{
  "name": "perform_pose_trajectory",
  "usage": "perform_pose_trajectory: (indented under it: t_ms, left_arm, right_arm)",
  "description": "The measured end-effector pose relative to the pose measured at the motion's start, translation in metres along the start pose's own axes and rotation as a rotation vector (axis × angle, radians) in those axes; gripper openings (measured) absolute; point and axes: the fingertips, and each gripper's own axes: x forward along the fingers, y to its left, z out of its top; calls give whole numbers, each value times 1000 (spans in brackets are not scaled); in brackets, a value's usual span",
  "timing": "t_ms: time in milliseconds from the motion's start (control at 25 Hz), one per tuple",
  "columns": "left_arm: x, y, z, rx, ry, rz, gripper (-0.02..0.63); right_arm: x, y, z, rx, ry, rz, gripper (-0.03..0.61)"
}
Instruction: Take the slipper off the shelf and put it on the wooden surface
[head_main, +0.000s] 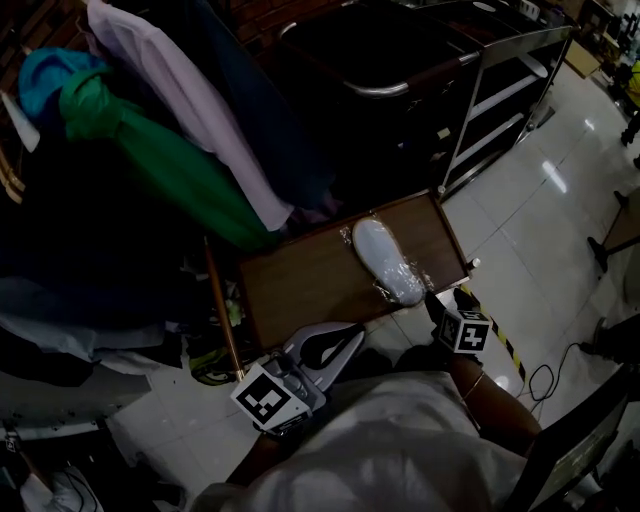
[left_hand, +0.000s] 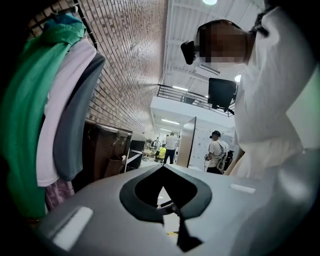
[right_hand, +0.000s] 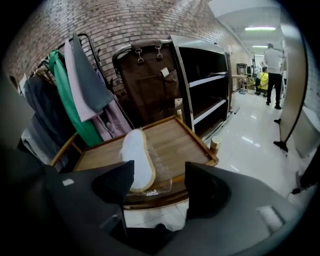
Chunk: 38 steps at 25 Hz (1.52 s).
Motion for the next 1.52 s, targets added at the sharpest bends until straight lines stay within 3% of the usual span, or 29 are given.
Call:
perform_pose_trajectory:
  t_ms: [80,200,400,560,720,1040,1200,1280,1520]
  left_arm:
    - [7,-5,1,-2,3,-12,-8]
    - [19,-20,0,22,21,-38,-8]
    - [30,-35,9,77,18,-70,-8]
    - [28,-29,23,71,-15,-29,-8]
    - [36,-32,37,57,-42,6,-8]
    - [68,-56,54,102,-16,24,-8]
    - [75,-48,58,68,-70,60,-8]
    - [71,-42,54,76,-52,103,-8]
    - [44,-14,41,26,-46,238,-8]
  right_arm:
    - [-23,10,17,8,-74,59,308]
    - [-71,49,56,-17,-221,223,299]
    - [-163,129,112,-289,-424,522,293]
    - [-203,175,134,-405,-488,664,308]
    - [-217,188,149,-466,-524,771,316]
    - [-234,167,157,-508,-442,823,316]
    - [-240,163,174,-420,-458,849,300]
    - [-234,149,182,-416,-455,828,256]
    - [-215,139,186,-466,-395,793,250]
